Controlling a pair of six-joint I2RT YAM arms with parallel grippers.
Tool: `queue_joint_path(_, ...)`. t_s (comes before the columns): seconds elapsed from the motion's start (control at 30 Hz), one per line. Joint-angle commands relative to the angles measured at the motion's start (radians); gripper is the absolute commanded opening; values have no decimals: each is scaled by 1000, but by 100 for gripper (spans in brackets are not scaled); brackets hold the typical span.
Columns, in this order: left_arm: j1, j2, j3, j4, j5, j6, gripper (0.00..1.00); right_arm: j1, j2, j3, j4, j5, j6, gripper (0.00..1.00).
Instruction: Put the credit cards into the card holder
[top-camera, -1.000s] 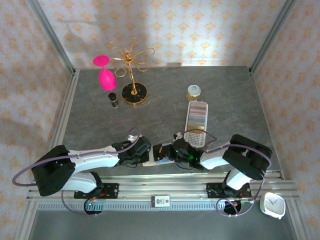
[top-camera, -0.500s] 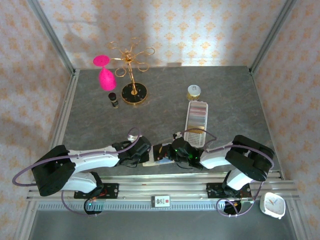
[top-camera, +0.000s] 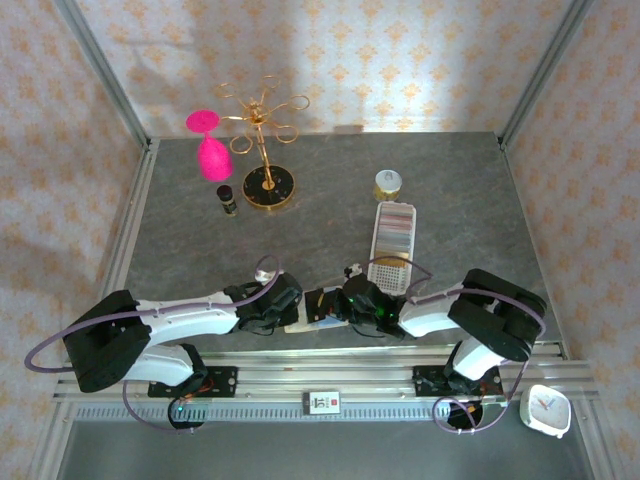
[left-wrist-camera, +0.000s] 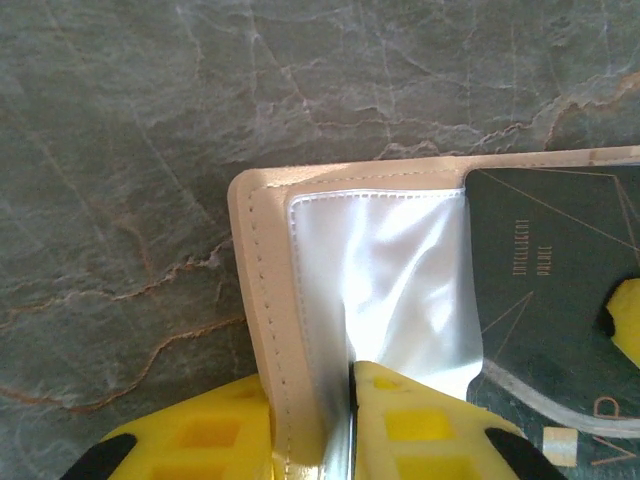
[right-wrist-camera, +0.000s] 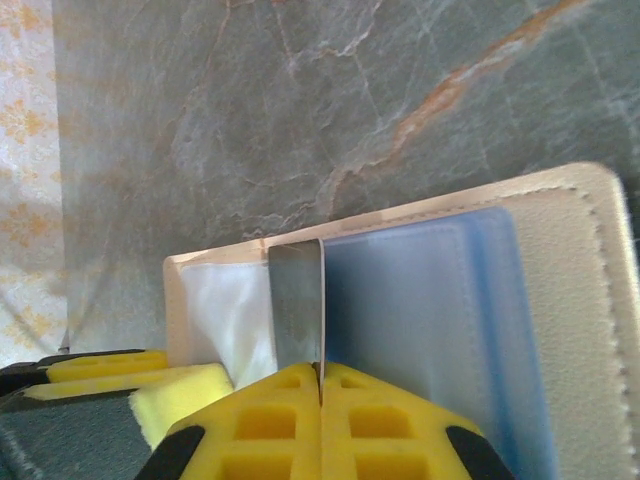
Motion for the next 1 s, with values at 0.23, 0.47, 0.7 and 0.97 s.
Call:
queue_joint_path(0.23,-6,-5,-54,-3,12,-19,24,27,52,-61,187,-126,63,0)
queue_joint_path(0.47,-5,-11,-67,12,12,-23,22,27,69,-82,322,-161,88,0)
queue_joint_path(0.7,-2,-10,-70,18,16,-21,21,27,71,-114,421,-174,105,0)
queue_joint_path(0.97,0,-16,-76,22,17,-24,21,27,75,-132,472,-163,131,0)
